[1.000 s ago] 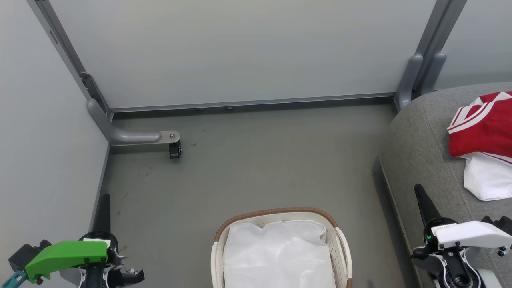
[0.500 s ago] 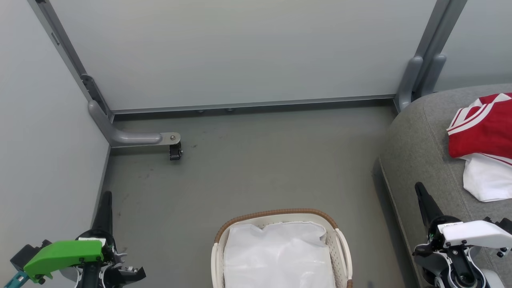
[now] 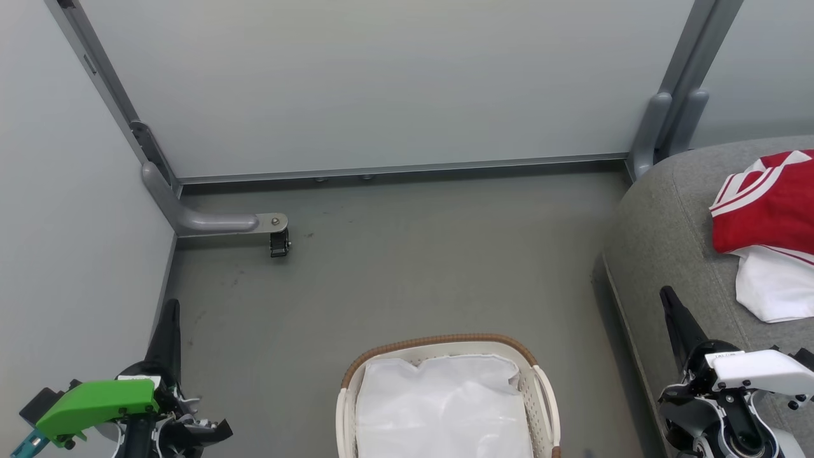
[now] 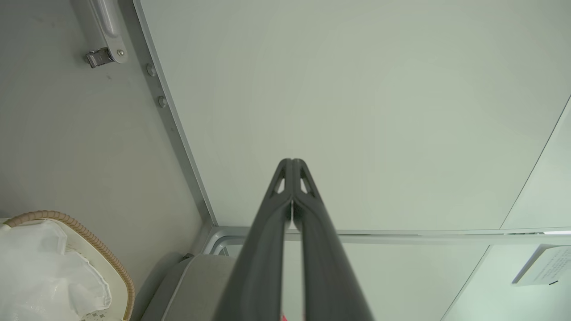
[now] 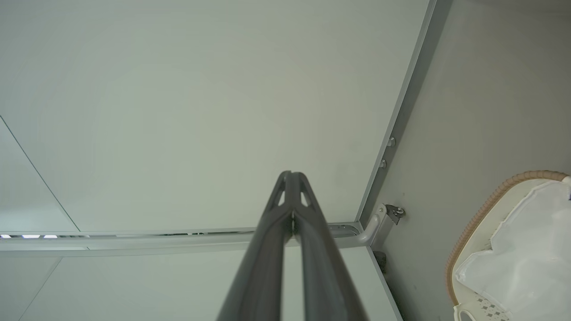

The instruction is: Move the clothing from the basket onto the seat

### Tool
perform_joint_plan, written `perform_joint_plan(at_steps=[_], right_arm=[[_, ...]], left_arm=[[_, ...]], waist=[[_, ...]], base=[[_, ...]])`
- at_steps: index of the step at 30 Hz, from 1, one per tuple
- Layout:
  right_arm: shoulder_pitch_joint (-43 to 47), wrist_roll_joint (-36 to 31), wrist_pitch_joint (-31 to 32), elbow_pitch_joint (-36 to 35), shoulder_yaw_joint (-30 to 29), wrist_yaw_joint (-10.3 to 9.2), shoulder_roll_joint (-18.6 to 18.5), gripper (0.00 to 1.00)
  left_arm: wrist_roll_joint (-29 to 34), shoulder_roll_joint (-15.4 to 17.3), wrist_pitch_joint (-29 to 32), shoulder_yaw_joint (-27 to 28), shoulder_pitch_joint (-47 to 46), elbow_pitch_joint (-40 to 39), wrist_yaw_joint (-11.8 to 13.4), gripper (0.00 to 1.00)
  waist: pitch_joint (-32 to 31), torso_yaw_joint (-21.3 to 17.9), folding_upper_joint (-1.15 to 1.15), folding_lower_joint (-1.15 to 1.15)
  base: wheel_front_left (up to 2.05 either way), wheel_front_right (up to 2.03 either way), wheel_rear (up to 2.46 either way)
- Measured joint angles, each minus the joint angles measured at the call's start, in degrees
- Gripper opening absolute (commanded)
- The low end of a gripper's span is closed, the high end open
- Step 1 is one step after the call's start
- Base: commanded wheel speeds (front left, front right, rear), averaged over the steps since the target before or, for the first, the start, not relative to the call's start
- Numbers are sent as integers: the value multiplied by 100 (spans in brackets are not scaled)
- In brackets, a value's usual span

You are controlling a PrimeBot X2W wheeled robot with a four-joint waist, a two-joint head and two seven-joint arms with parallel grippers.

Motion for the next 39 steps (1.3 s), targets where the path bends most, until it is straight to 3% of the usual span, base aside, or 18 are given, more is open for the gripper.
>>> perform_joint_plan(at_steps=[39], right_arm=[[-4, 149, 45, -12, -11, 0, -2, 0]], left_arm=[[-152, 2, 43, 0, -8, -16, 0, 0]], waist=[[-9, 1, 0, 0]], base=[[0, 0, 0]])
